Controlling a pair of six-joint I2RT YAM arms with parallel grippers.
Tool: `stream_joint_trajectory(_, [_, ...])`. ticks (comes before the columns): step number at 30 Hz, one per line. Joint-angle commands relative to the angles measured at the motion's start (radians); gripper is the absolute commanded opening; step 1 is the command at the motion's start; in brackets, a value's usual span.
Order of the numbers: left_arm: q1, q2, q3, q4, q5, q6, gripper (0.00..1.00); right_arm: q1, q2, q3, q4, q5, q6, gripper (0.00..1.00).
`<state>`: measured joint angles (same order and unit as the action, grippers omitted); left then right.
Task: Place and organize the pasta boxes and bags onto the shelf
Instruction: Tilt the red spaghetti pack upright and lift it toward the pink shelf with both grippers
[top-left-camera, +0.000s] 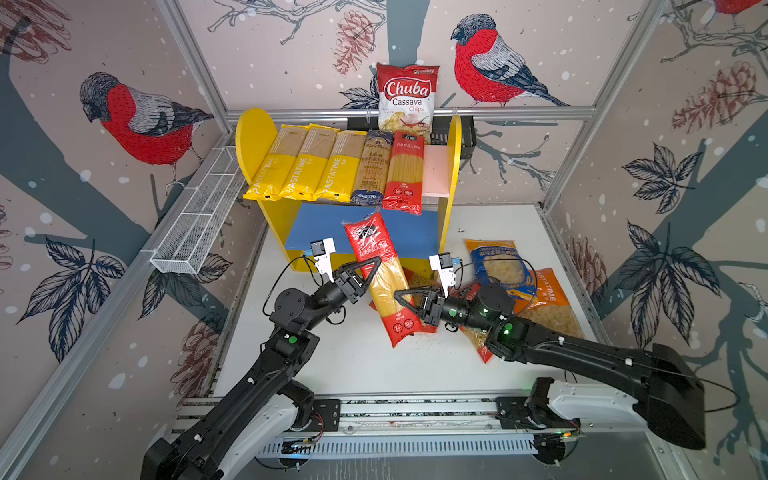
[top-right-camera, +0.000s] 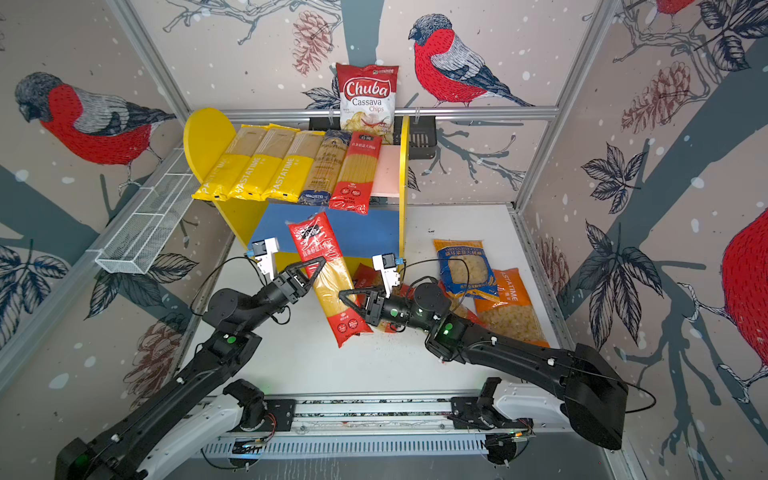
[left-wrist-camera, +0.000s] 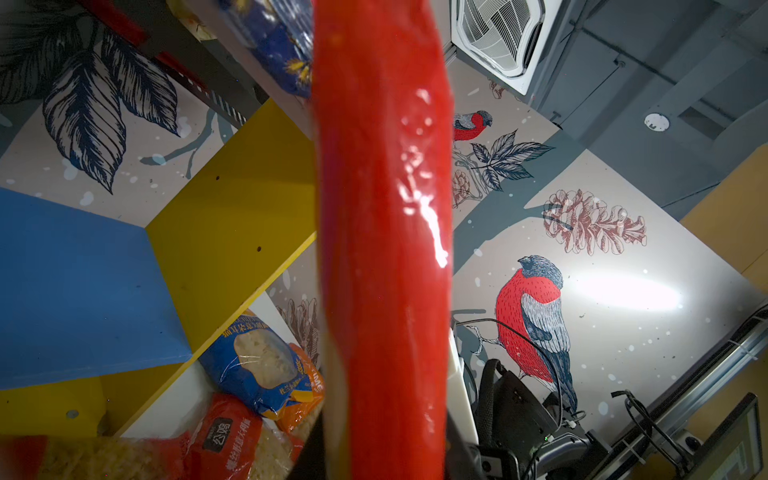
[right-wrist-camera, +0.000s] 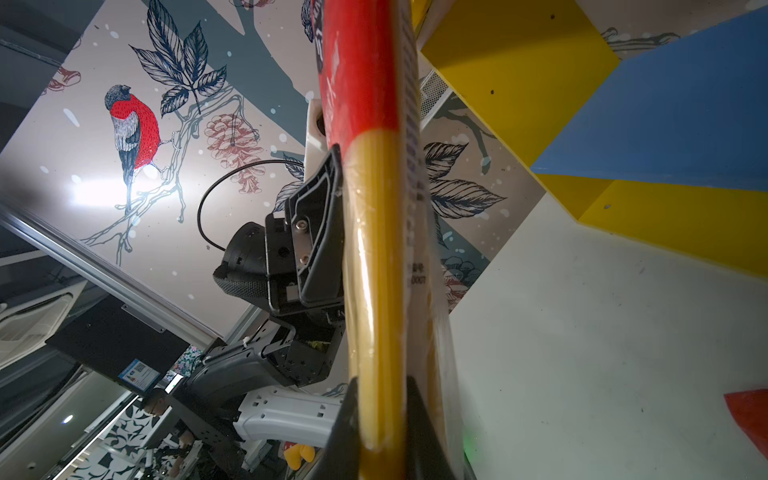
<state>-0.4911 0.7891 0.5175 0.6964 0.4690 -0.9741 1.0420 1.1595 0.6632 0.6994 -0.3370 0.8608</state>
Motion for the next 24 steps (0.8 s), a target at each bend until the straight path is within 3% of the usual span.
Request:
stream_joint_trajectory(1, [-0.015, 0.009, 0.027, 0.069, 0.042, 0.058, 0.16, 0.010, 0.002, 0.015, 0.065, -0.036, -0.008, 0.11])
stream_joint_trajectory(8, [-0.018, 0.017, 0.076, 0.064, 0.028, 0.072, 0.01, 0.015, -0.003, 0.016, 0.027, -0.022, -0.042, 0.23])
stream_joint_trajectory(14, [-0.017, 0.046, 0.155, 0.034, 0.016, 0.099, 0.00, 0.014, -0.014, -0.002, 0.003, -0.035, -0.073, 0.46])
stream_joint_trajectory(17, [-0.018, 0.068, 0.197, 0.028, 0.014, 0.108, 0.00, 0.012, -0.027, -0.019, 0.001, -0.060, -0.088, 0.53])
stream_joint_trajectory(24, [-0.018, 0.132, 0.301, 0.026, 0.011, 0.123, 0.00, 0.015, -0.034, -0.047, -0.015, -0.080, -0.114, 0.55])
